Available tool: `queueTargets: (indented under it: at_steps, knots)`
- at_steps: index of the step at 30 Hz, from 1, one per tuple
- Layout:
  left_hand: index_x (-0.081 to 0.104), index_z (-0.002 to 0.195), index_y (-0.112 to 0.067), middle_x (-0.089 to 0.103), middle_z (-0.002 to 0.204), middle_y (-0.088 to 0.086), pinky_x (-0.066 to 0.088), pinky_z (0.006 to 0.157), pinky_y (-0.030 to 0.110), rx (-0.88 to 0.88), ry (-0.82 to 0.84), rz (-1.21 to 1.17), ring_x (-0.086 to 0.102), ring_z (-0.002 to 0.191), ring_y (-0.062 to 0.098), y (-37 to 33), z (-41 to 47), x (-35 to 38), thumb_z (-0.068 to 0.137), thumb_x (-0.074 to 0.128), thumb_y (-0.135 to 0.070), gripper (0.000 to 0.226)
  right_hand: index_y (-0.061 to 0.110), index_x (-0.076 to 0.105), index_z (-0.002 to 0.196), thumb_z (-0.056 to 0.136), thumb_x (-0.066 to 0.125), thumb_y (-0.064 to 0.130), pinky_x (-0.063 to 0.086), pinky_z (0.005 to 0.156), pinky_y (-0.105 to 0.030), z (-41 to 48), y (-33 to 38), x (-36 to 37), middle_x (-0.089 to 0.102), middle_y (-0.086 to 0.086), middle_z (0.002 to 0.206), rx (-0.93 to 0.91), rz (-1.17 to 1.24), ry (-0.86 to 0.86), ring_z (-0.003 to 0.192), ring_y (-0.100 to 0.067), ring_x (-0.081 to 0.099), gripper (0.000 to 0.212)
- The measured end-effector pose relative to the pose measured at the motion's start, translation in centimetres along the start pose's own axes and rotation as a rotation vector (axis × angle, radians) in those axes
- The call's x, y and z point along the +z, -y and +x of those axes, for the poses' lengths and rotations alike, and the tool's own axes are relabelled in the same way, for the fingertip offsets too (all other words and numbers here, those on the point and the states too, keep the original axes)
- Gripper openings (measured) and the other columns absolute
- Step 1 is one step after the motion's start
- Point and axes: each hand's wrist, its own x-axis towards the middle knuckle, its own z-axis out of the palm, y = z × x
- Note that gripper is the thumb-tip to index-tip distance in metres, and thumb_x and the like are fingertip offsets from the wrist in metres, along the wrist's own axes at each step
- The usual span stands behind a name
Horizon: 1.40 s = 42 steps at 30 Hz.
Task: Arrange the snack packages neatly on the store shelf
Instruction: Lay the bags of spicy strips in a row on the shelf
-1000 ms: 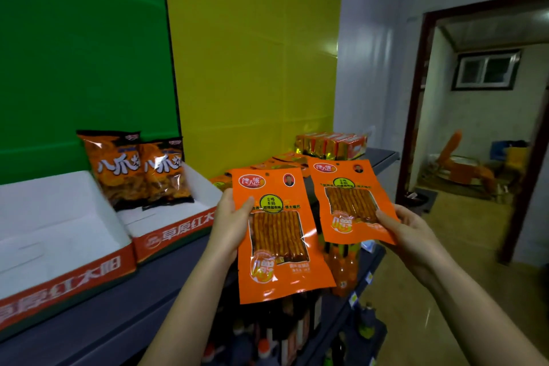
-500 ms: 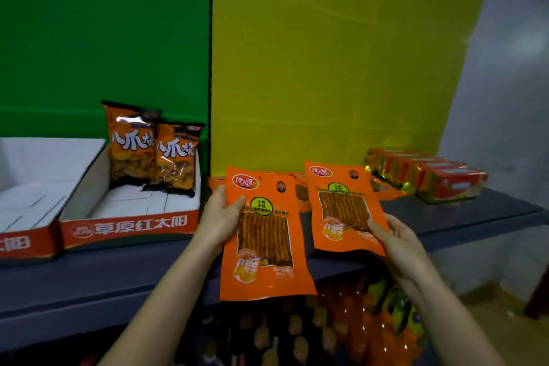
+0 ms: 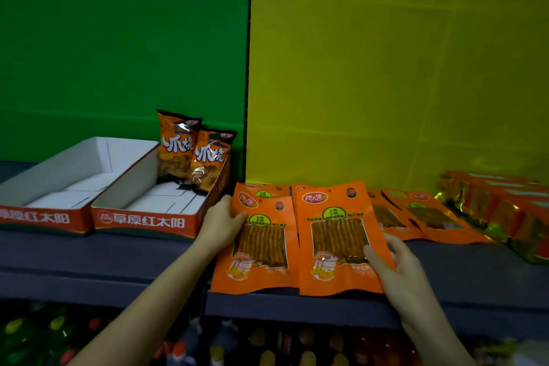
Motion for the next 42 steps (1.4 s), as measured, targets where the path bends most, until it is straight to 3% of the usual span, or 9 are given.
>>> queueTargets:
  at_steps: [4, 7, 11, 18, 22, 28, 33, 36, 42]
  knots:
    - [0.052, 0.114, -0.009, 0.062, 0.117, 0.009, 0.045, 0.087, 0.032, 0.058, -0.001, 0.132, 0.059, 0.106, 0.023, 0.3, 0.2, 0.3, 0.090, 0.058, -0.020, 0.027, 0.018, 0.055, 0.117, 0.092, 0.055, 0.016, 0.053, 0.070, -0.033, 0.1, -0.1, -0.2, 0.066, -0.006, 0.106, 0.027, -0.012, 0.028, 0.091, -0.021, 0.065, 0.025]
    - [0.055, 0.114, -0.010, 0.063, 0.116, 0.008, 0.045, 0.085, 0.030, 0.106, -0.017, 0.195, 0.059, 0.106, 0.022, 0.6, 0.3, 0.3, 0.087, 0.062, -0.023, 0.030, 0.019, 0.052, 0.121, 0.092, 0.056, 0.018, 0.054, 0.082, -0.044, 0.1, 0.2, -0.1, 0.066, -0.002, 0.102, 0.045, -0.081, 0.038, 0.093, -0.023, 0.065, 0.029]
    - [0.053, 0.118, -0.008, 0.061, 0.120, 0.009, 0.045, 0.087, 0.031, 0.132, -0.047, 0.279, 0.057, 0.110, 0.024, 0.7, 0.4, 0.3, 0.085, 0.064, -0.028, 0.040, 0.018, 0.049, 0.124, 0.093, 0.054, 0.019, 0.047, 0.082, -0.034, -0.1, 1.1, 0.3, 0.060, 0.007, 0.090, -0.015, -0.228, 0.018, 0.088, -0.019, 0.058, 0.031]
    - [0.038, 0.137, -0.009, 0.041, 0.133, 0.010, 0.036, 0.100, 0.031, 0.258, -0.159, 0.420, 0.039, 0.124, 0.023, 0.8, -0.1, 0.5, 0.087, 0.061, -0.032, 0.060, 0.014, 0.034, 0.140, 0.096, 0.046, 0.029, 0.042, 0.093, -0.036, -0.5, 1.6, 1.2, 0.059, -0.007, 0.125, -0.005, -0.600, 0.036, 0.119, -0.028, 0.052, 0.048]
    - [0.054, 0.124, -0.010, 0.053, 0.122, 0.006, 0.039, 0.091, 0.028, 0.442, -0.202, 0.481, 0.046, 0.114, 0.019, 0.8, -0.3, 0.1, 0.089, 0.057, -0.032, 0.041, 0.014, 0.038, 0.137, 0.095, 0.044, 0.035, 0.045, 0.086, -0.036, -0.4, 0.9, 1.3, 0.063, -0.004, 0.114, -0.028, -0.771, 0.024, 0.110, -0.024, 0.056, 0.047]
    - [0.069, 0.096, -0.010, 0.068, 0.089, 0.006, 0.047, 0.068, 0.036, 0.609, -0.251, 0.691, 0.062, 0.085, 0.026, 0.3, -1.8, -2.0, 0.085, 0.063, -0.023, 0.018, 0.021, 0.038, 0.138, 0.096, 0.033, 0.047, 0.038, 0.096, -0.031, -1.1, 1.7, 0.9, 0.046, 0.001, 0.135, -0.128, -1.119, -0.036, 0.123, -0.018, 0.043, 0.050]
    - [0.068, 0.077, -0.015, 0.067, 0.072, 0.001, 0.042, 0.052, 0.027, 0.611, -0.327, 0.768, 0.062, 0.066, 0.023, 0.8, -4.2, -5.5, 0.082, 0.055, -0.030, 0.020, 0.026, 0.041, 0.136, 0.096, 0.036, 0.046, 0.036, 0.100, -0.031, -2.0, 4.6, 3.4, 0.045, 0.008, 0.137, -0.311, -0.977, 0.055, 0.127, -0.014, 0.039, 0.045]
    - [0.066, 0.071, -0.017, 0.065, 0.066, 0.000, 0.043, 0.046, 0.030, 0.532, -0.359, 0.835, 0.062, 0.061, 0.024, 2.2, -6.2, -8.4, 0.081, 0.039, -0.036, 0.034, 0.031, 0.044, 0.134, 0.095, 0.038, 0.045, 0.037, 0.099, -0.029, -2.7, 7.1, 7.5, 0.047, 0.013, 0.135, -0.501, -0.883, 0.170, 0.127, -0.011, 0.040, 0.041]
    - [0.063, 0.072, -0.020, 0.065, 0.067, -0.004, 0.046, 0.047, 0.024, 0.273, -0.465, 0.936, 0.065, 0.061, 0.022, 8.2, -11.9, -15.7, 0.077, 0.040, -0.037, 0.029, 0.033, 0.047, 0.128, 0.094, 0.041, 0.043, 0.041, 0.093, -0.029, -7.1, 10.5, 18.6, 0.053, 0.013, 0.129, -0.787, -0.715, 0.475, 0.122, -0.011, 0.046, 0.035]
